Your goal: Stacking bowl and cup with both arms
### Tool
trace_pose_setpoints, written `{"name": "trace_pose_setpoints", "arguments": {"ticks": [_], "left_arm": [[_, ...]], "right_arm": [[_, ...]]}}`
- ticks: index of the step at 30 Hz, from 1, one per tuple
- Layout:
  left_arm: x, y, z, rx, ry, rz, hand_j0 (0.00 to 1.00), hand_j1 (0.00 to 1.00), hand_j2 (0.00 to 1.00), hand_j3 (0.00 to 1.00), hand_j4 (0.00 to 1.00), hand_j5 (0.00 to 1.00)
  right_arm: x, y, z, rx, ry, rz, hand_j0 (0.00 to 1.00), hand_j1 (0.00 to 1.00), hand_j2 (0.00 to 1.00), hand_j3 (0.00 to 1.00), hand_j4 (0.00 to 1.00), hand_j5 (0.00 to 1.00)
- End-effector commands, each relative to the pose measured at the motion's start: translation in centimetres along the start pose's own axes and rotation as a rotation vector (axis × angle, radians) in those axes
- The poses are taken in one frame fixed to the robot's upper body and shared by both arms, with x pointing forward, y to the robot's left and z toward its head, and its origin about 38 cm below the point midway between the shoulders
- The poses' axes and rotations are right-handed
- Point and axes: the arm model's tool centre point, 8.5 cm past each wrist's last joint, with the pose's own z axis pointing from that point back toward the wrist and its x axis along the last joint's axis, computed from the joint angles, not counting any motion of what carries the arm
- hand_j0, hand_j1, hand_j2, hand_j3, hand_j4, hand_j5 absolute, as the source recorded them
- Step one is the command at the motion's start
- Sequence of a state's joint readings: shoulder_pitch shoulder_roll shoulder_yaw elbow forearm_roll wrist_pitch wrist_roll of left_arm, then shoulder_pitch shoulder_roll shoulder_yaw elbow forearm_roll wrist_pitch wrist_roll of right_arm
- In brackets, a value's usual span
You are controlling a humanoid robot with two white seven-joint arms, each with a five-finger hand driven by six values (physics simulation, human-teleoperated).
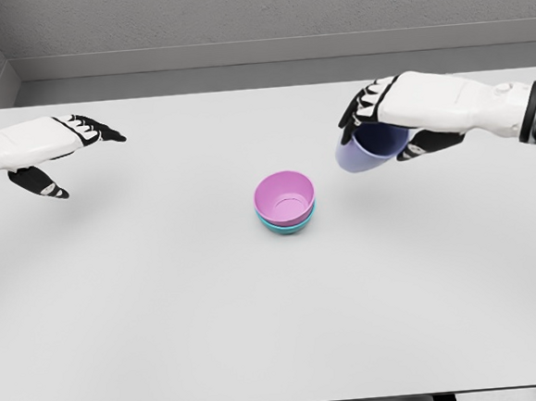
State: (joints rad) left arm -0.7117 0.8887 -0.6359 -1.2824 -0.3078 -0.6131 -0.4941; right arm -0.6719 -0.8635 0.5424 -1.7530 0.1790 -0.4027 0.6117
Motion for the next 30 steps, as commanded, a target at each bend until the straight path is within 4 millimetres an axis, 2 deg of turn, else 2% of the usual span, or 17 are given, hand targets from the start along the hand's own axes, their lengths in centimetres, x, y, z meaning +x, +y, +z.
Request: {"name": "trace_pose_setpoints", "arguments": {"ticks": [1,8,16,24,30], "left_arm": [[0.0,0.1,0.1,0.004,0.001,0.005,1.00,1.00,1.00,1.00,1.00,1.00],[0.0,0.1,0.1,0.004,0.001,0.005,1.00,1.00,1.00,1.00,1.00,1.00],[0.0,0.1,0.1,0.006,0.001,0.004,1.00,1.00,1.00,1.00,1.00,1.00],[0.0,0.1,0.1,0.006,0.001,0.004,1.00,1.00,1.00,1.00,1.00,1.00],[0.0,0.1,0.1,0.004,0.001,0.005,1.00,1.00,1.00,1.00,1.00,1.00]], "right_arm": [[0.5,0.6,-0.9,0.006,-0.025,-0.016,0.64,0.64,0.64,0.64,0.64,0.64],[0.9,0.4,-1.6,0.001,-0.049,-0.012,0.64,0.64,0.64,0.64,0.64,0.64],[2.6,0.1,-4.3,0.014,-0.129,0.007,0.64,0.64,0.64,0.64,0.64,0.64],[3.3,-0.7,-5.2,0.004,-0.158,0.023,0.64,0.64,0.64,0.64,0.64,0.64],[3.9,-0.3,-6.0,0.013,-0.181,0.019,0.64,0.64,0.64,0.64,0.64,0.64]]}}
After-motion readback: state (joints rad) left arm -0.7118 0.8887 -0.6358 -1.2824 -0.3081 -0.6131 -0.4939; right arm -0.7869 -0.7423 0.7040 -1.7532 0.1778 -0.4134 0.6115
